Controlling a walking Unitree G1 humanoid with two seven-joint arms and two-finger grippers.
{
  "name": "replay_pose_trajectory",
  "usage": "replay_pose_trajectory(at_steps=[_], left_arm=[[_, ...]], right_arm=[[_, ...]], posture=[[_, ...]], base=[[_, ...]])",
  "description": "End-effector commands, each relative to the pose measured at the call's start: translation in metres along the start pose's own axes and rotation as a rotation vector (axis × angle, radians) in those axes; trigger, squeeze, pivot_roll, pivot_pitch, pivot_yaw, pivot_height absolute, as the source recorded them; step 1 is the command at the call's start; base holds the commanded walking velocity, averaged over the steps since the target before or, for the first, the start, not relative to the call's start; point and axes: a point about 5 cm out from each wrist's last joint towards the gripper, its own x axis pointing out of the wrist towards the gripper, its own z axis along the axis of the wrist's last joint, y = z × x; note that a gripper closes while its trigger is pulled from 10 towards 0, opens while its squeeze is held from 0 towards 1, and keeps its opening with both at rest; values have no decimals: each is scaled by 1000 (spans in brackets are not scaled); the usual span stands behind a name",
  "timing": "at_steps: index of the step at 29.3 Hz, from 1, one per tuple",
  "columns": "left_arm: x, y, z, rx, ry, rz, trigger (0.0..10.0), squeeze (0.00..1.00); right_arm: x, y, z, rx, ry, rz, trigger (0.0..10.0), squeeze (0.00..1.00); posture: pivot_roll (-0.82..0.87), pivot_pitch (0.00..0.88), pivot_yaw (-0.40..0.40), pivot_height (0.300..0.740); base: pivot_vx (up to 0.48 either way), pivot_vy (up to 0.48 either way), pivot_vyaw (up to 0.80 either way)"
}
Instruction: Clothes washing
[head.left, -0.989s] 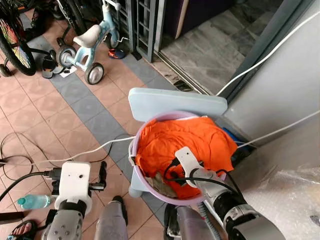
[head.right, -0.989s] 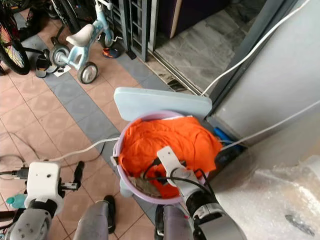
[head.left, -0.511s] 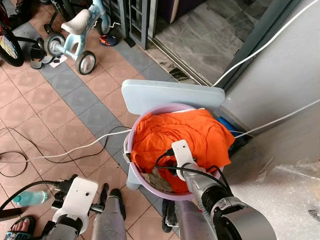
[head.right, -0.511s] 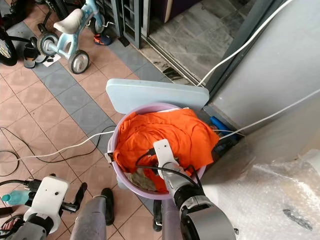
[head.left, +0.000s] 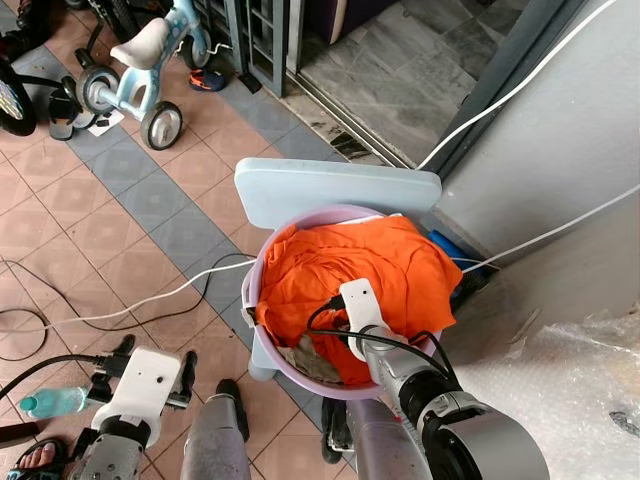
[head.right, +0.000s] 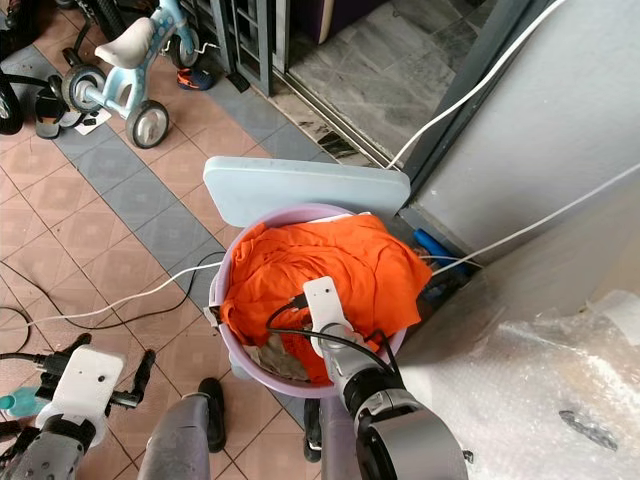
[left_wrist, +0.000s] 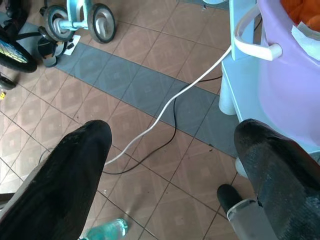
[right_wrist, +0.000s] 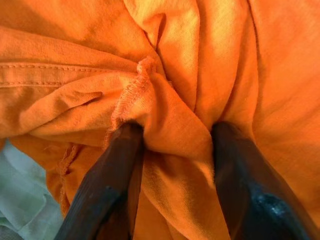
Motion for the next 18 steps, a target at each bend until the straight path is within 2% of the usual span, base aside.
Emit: replay_pose_trajectory(at_steps=[1, 3, 5, 8, 11, 12, 13, 17, 18], left_arm=[[-1, -4, -7, 2, 25, -8, 10000, 0], [4, -5, -5, -6, 10, -7, 10000, 0], [11, -12, 0, -39, -21, -61, 10000, 0], [15, -17, 4, -54, -47, -98, 10000, 0], [28, -36, 14, -46, -119, -279, 10000, 0], [28, -36, 14, -46, -119, -279, 10000, 0], [34, -38, 17, -40, -134, -314, 10000, 0], [46, -36, 21, -36, -146, -313, 10000, 0], [52, -37, 26, -32, -164, -334, 10000, 0]], right_arm=[[0, 6, -9, 24, 32, 21, 0, 0], [0, 6, -3, 25, 16, 31, 0, 0], [1, 5, 2, 12, 1, 38, 0, 0], [1, 4, 3, 14, -2, 41, 0, 0], [1, 2, 13, 40, -27, 58, 0, 0], [1, 2, 13, 40, -27, 58, 0, 0], [1, 0, 18, 48, -47, 64, 0, 0], [1, -3, 26, 61, -76, 73, 0, 0], [0, -8, 33, 83, -106, 78, 0, 0]], posture=[[89, 295, -104, 740], [89, 287, -105, 740], [84, 264, -108, 740], [83, 253, -108, 740], [69, 192, -101, 740], [69, 192, -101, 740], [66, 172, -96, 740], [61, 137, -88, 740], [57, 103, -78, 740]], base=[[0, 0, 0], [0, 0, 0], [0, 0, 0], [0, 0, 0], [0, 0, 0], [0, 0, 0], [0, 0, 0], [0, 0, 0], [0, 0, 0]])
